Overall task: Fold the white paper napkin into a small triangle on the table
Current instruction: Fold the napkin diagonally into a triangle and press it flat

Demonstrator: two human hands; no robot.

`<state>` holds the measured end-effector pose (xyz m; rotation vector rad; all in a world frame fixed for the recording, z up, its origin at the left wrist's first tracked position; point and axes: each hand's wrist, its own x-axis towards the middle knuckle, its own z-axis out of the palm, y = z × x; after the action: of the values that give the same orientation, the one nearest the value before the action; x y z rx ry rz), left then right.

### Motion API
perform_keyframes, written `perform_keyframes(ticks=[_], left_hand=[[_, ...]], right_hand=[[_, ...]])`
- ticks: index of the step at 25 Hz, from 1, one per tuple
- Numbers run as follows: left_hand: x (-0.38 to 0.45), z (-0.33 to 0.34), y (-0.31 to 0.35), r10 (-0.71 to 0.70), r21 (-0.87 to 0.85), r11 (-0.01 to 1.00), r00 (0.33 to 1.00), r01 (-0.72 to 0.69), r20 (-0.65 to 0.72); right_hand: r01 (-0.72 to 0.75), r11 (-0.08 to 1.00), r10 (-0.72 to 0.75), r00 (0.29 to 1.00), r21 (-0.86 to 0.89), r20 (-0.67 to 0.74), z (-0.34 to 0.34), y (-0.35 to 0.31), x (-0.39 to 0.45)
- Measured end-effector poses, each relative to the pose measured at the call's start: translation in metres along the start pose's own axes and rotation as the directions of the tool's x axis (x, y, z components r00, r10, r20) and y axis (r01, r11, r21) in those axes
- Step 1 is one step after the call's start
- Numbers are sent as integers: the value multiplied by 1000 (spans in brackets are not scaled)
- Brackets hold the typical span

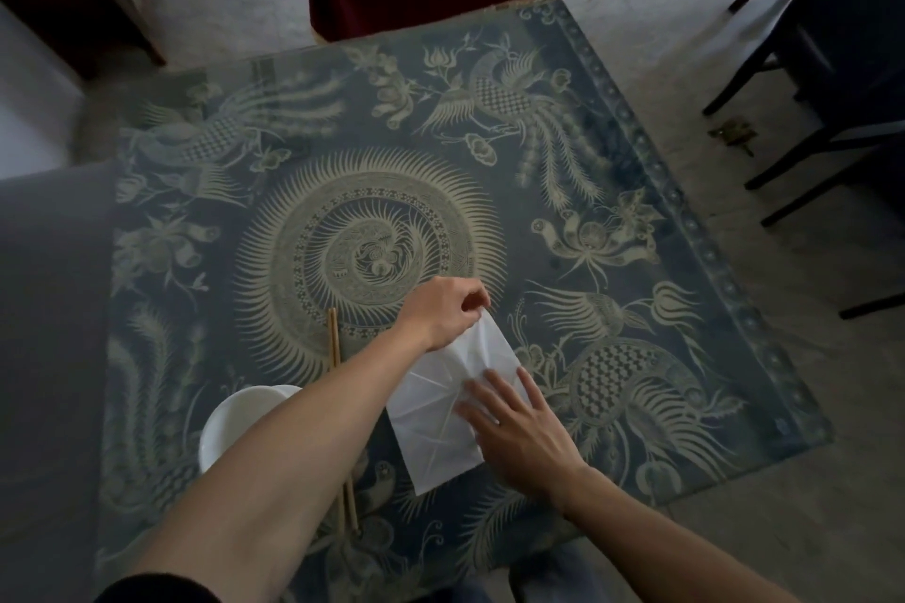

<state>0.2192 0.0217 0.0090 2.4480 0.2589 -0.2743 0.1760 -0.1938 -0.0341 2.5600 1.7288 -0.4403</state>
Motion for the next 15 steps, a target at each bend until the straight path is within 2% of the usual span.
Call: perform_keyframes(ticks=[6,8,15], left_hand=[[-23,-11,4,45,-88,995,992,-56,-119],[-36,-13,4,60,-101,992,986,-76,-155],[-88,-5,-5,146,3,989,970,-148,-194]], right_hand=[[86,996,-86,994,-4,-67,11,-21,-6],[53,999,-53,996,2,-74,12,-26,-9],[17,1000,-16,995,2,-98,12,-23,-7]])
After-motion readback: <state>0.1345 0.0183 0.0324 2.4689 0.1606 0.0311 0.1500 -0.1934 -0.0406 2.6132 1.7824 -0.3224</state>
